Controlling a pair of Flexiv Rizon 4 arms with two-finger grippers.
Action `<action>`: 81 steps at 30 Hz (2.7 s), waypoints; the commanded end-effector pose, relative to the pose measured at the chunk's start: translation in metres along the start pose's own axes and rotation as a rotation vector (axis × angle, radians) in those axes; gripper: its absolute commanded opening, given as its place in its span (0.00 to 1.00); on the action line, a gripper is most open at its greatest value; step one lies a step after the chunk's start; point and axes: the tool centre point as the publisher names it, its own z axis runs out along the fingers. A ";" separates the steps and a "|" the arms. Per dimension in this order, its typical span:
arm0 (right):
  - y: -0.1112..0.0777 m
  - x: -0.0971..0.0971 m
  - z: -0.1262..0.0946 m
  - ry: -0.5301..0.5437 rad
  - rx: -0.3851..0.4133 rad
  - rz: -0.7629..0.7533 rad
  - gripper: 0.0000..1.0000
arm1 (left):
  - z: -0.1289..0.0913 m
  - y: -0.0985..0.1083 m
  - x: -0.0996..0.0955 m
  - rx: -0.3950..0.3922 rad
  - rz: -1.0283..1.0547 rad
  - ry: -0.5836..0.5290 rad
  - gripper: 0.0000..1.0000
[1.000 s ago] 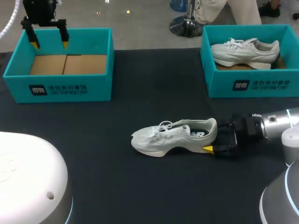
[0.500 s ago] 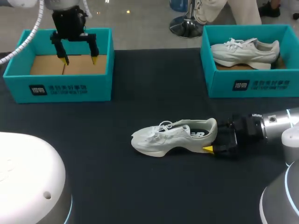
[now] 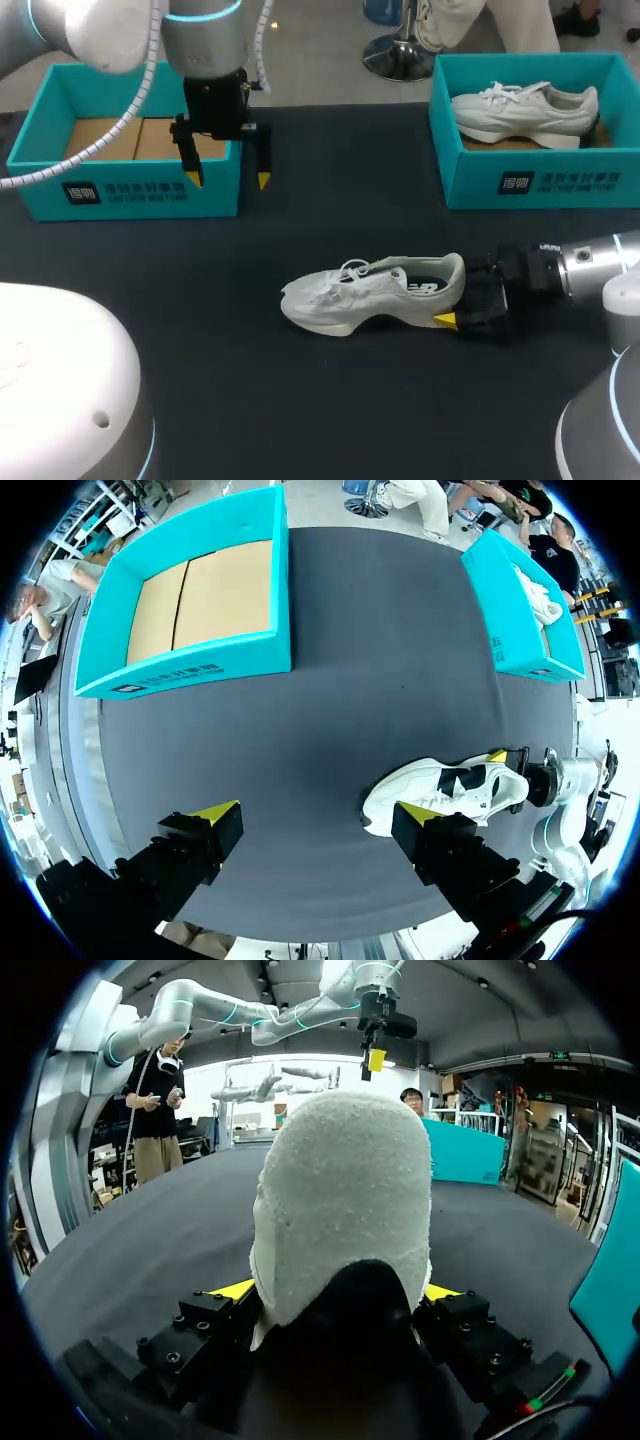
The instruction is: Take the shoe out of the shoebox, open the shoe tongue, remove and reinsert the insole, then place the shoe into the shoebox
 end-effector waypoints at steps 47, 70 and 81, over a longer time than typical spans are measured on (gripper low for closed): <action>-0.001 0.001 0.001 -0.001 0.003 0.000 0.00 | 0.049 0.047 0.210 0.071 0.182 -0.041 1.00; -0.001 0.001 0.001 -0.001 0.003 0.000 0.00 | 0.087 0.068 0.246 0.029 0.047 -0.224 1.00; -0.001 0.001 0.001 -0.001 0.003 0.000 0.00 | 0.099 0.069 0.233 0.029 -0.016 -0.290 1.00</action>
